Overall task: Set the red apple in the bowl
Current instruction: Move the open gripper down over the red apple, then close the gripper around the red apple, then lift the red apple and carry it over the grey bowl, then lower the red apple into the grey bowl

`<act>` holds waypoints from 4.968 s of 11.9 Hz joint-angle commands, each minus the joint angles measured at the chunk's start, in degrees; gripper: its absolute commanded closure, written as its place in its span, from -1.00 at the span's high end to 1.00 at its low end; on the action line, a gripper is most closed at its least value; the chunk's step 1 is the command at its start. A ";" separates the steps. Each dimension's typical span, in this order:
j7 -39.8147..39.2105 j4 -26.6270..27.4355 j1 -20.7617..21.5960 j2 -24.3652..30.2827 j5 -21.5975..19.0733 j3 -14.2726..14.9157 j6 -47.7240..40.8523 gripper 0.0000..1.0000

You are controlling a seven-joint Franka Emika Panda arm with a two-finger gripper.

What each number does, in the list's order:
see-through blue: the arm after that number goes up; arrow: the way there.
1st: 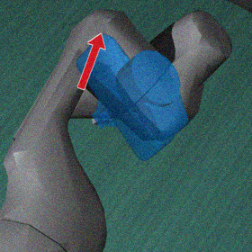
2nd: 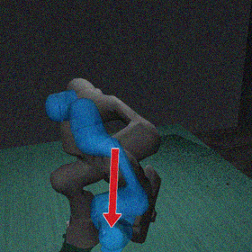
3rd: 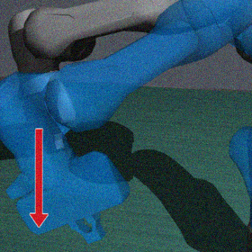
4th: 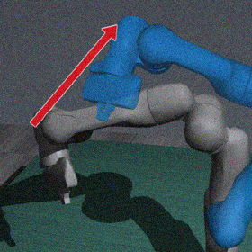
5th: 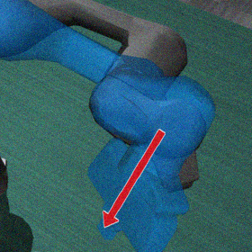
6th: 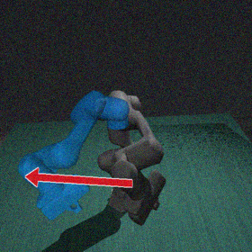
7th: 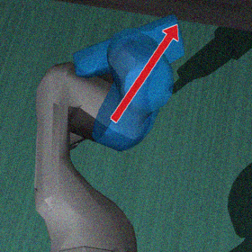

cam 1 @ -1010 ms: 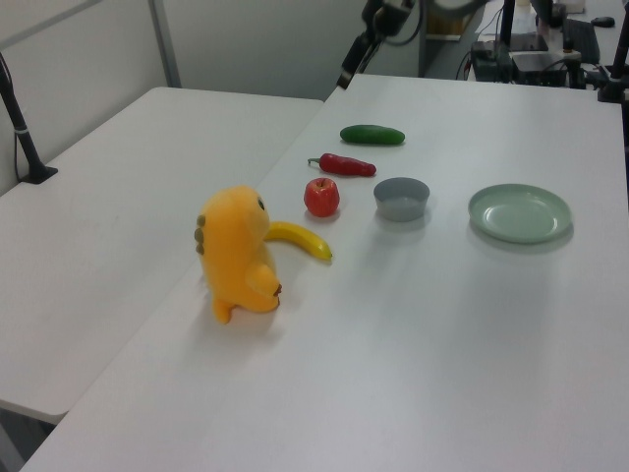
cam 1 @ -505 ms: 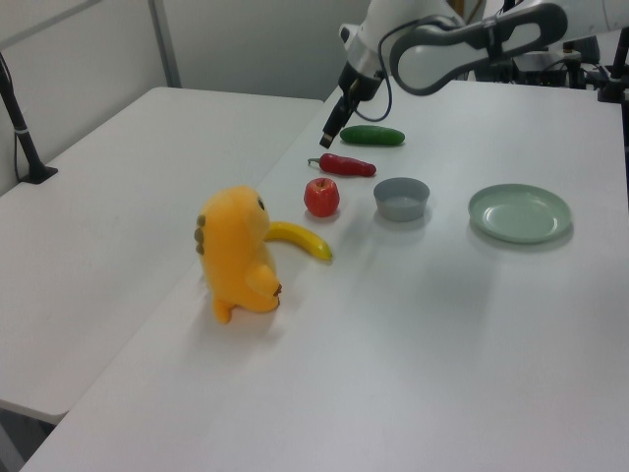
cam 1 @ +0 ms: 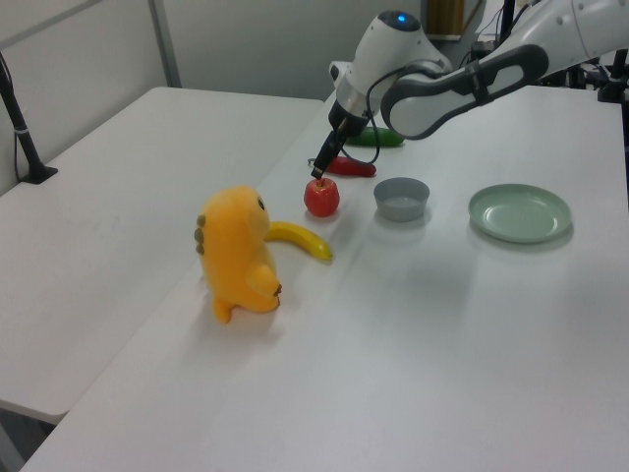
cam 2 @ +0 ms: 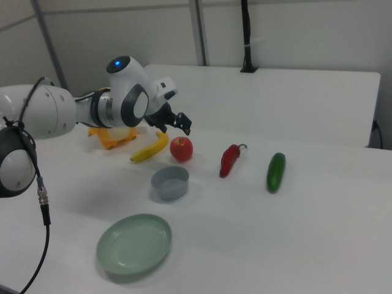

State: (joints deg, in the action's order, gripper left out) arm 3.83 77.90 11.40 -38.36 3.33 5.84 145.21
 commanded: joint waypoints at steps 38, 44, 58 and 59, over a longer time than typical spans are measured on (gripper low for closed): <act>4.48 28.77 0.82 35.88 9.17 -0.13 -18.46 -0.30; -5.67 38.80 -1.03 36.25 5.37 -0.13 -12.27 -0.29; -5.50 41.72 -2.69 21.75 9.24 -0.04 19.85 -0.19; -5.50 41.72 -2.70 21.40 10.37 -0.04 19.76 -0.11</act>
State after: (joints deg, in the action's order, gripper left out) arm -0.71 120.34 9.21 -15.85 11.77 5.89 163.78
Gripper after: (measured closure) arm 0.242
